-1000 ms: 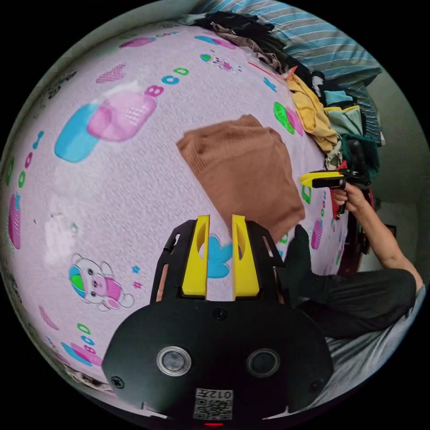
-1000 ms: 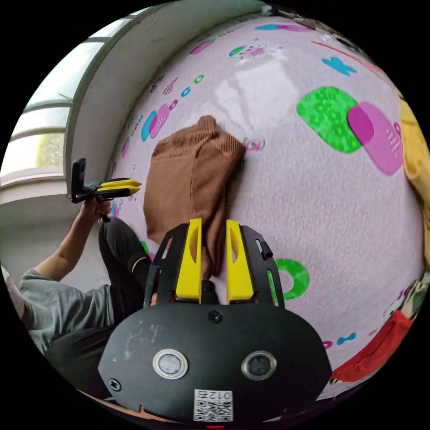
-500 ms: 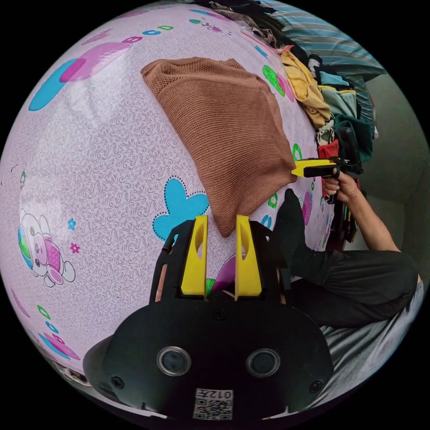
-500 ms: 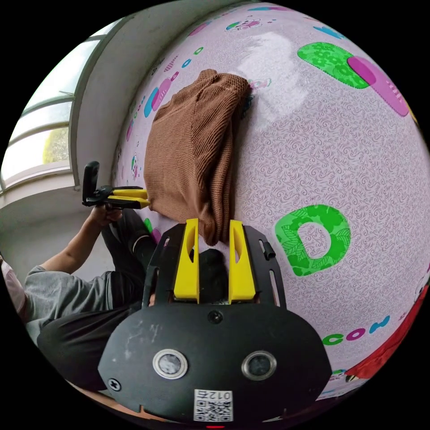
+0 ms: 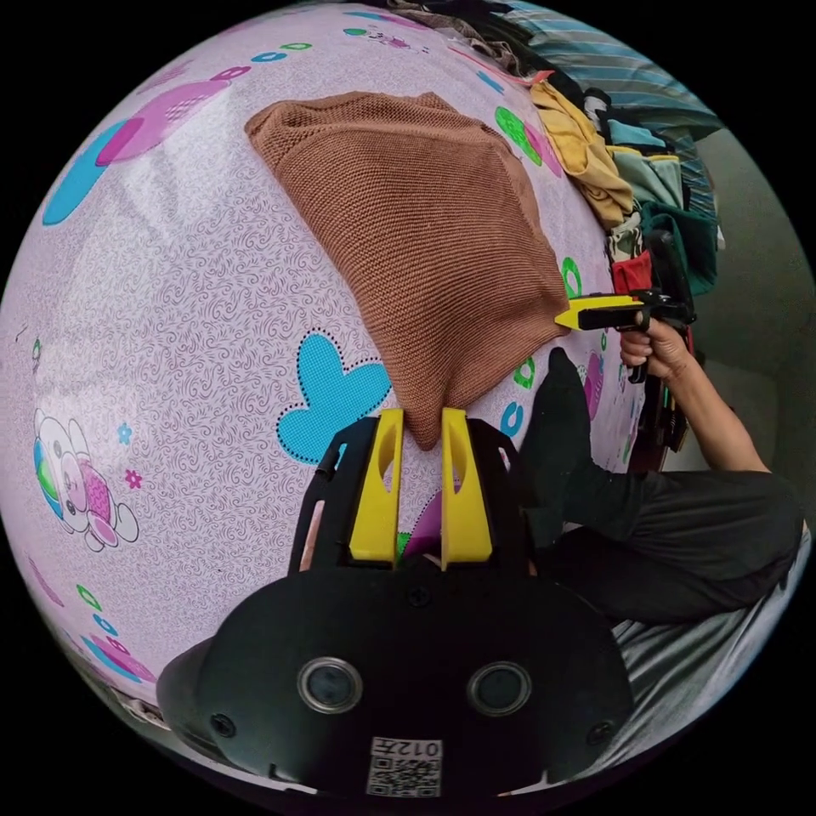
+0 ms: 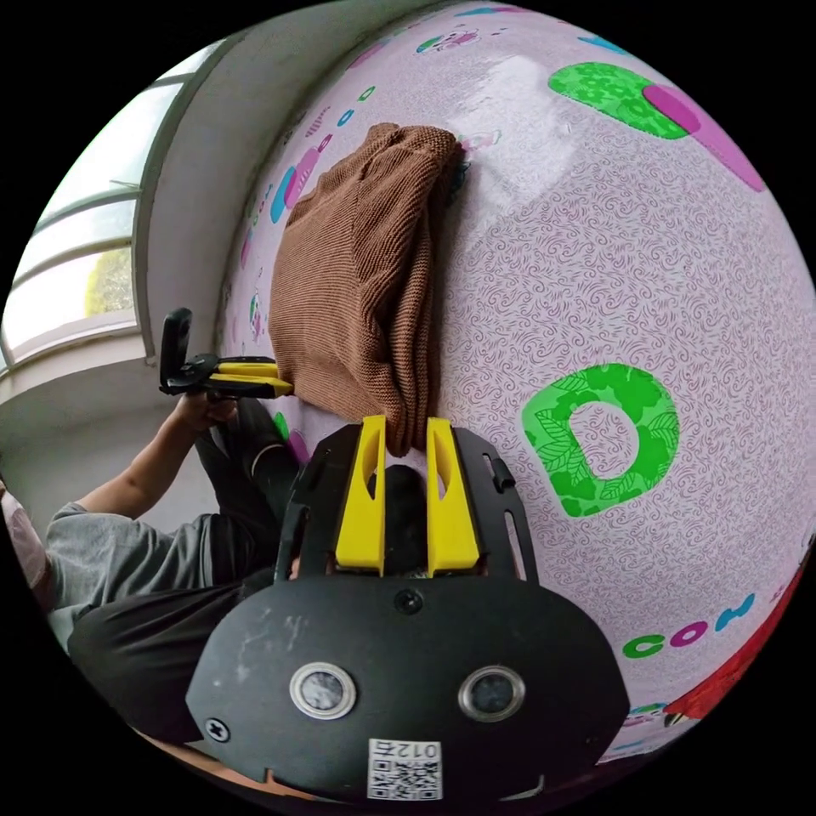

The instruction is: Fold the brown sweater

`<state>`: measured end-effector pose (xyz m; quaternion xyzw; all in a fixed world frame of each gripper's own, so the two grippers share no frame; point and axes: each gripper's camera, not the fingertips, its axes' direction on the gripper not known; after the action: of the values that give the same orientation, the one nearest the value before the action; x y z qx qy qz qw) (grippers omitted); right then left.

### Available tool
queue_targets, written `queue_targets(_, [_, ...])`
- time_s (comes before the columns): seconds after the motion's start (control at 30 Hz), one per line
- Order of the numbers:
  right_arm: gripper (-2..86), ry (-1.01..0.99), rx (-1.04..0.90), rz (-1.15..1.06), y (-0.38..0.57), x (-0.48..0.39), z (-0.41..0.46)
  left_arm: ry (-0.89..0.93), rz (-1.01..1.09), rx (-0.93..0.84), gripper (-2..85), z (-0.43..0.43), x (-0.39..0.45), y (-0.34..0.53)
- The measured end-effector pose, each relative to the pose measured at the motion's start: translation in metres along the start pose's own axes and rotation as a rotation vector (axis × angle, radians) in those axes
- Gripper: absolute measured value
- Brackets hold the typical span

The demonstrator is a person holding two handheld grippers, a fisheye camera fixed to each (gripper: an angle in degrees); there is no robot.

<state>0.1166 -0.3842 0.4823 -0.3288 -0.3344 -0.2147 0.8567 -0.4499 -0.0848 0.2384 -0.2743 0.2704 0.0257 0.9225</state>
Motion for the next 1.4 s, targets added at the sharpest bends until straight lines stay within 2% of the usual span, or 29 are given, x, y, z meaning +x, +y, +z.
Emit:
queue_targets(0.47, [0.4,0.251,0.011,-0.125,-0.020,-0.100,0.029,-0.259,0.139,0.044,3.0,-0.019,0.052,0.025])
queue_targets(0.57, [0.0,0.227,0.046,-0.146,-0.025,-0.128,0.023,-0.208,0.129,0.091,2.5,-0.039,0.051,0.032])
queue_targets(0.83, [-0.4,-0.014,0.122,-0.169,-0.065,-0.205,0.001,0.039,0.083,0.203,1.8,-0.122,0.012,0.042])
queue_targets(1.13, [-0.5,-0.091,0.071,-0.420,-0.158,-0.397,0.022,0.008,0.028,0.333,1.4,-0.261,-0.046,0.088])
queue_targets(1.4, [-0.4,-0.159,-0.060,-0.770,-0.243,-0.648,0.152,-0.100,-0.307,0.502,1.4,-0.367,-0.124,0.233])
